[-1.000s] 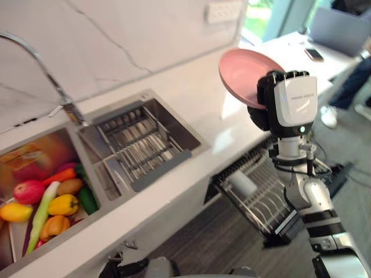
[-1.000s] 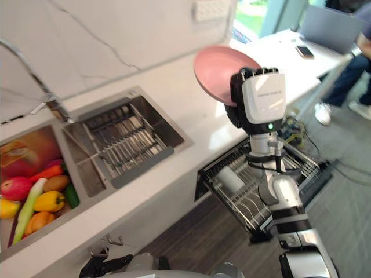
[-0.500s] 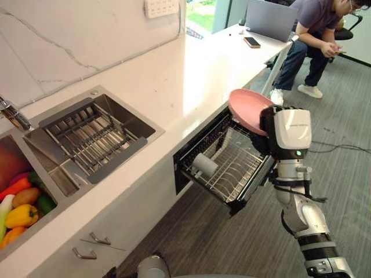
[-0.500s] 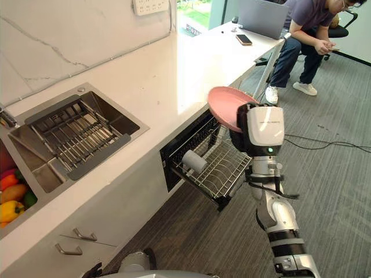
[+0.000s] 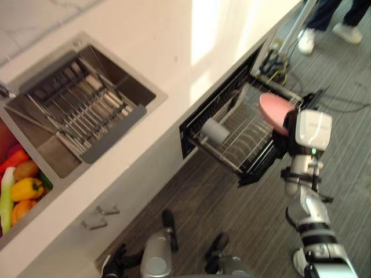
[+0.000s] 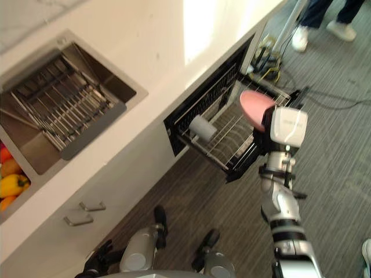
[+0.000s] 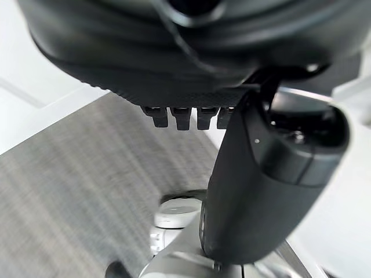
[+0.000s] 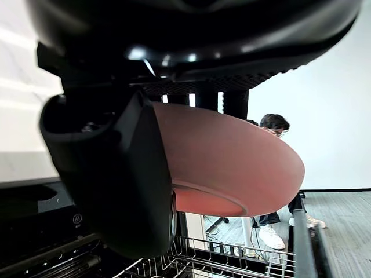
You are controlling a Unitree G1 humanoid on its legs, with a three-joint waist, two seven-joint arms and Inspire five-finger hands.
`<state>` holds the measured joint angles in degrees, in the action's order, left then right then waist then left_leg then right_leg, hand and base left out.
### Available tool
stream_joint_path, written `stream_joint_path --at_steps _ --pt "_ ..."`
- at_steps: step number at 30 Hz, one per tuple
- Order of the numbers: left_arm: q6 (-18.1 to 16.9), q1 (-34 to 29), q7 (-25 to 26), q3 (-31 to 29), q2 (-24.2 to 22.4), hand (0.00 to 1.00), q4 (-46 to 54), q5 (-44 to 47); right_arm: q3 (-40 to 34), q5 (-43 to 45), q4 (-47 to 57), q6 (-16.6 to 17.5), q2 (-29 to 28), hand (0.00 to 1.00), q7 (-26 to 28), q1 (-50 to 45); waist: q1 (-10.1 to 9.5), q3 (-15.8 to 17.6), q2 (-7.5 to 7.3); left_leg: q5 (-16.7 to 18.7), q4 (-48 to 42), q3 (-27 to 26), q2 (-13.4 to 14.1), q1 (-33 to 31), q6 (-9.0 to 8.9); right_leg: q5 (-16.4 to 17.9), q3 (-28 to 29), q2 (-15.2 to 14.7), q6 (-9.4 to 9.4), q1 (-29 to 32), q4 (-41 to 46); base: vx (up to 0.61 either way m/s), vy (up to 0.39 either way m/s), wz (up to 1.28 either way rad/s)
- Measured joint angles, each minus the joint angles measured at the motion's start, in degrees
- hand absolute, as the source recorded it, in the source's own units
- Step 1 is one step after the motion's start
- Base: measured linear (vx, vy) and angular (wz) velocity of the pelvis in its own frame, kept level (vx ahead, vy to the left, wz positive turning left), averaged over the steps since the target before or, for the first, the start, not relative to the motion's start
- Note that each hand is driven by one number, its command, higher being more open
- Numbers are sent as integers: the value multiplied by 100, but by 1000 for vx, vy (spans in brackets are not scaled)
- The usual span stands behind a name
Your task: Walk over to the sink, pick up the cup, carry it to the dishwasher, place the cup inside the dishwasher, then close the dishwasher door
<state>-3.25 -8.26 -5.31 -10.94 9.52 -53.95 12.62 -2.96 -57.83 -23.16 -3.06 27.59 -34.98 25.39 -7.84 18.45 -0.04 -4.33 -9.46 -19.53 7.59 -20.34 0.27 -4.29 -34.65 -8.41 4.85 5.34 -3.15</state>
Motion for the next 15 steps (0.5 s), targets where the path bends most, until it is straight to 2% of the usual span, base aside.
stream_joint_path --at_steps 6,9,12,13,15 --pt "77 371 -213 20 14 100 258 325 964 199 -1006 -137 815 0 414 1738 -232 559 17 -73 30 189 -134 -380 88 -156 -7 -40 8 340 -122 14 66 3" --pt "99 616 -212 162 58 100 292 433 1306 613 -1609 -255 882 0 720 2269 -306 639 33 -111 110 243 -211 -514 117 -171 -8 -84 14 474 -134 29 71 11" --pt "153 733 -220 311 100 100 483 437 1367 1237 -2065 -473 884 0 989 2369 -411 716 53 -111 139 314 -264 -542 117 -174 132 -122 20 478 -152 36 95 13" --pt "156 794 -217 433 124 100 541 437 1367 1492 -2281 -593 883 100 1102 2371 -425 745 89 -111 139 350 -281 -562 117 -179 224 -139 26 479 -158 32 108 13" --pt "161 827 -216 479 131 100 616 436 1367 1622 -2464 -668 873 100 1153 2370 -427 774 114 -111 140 351 -287 -563 117 -183 293 -156 33 481 -156 17 106 3"
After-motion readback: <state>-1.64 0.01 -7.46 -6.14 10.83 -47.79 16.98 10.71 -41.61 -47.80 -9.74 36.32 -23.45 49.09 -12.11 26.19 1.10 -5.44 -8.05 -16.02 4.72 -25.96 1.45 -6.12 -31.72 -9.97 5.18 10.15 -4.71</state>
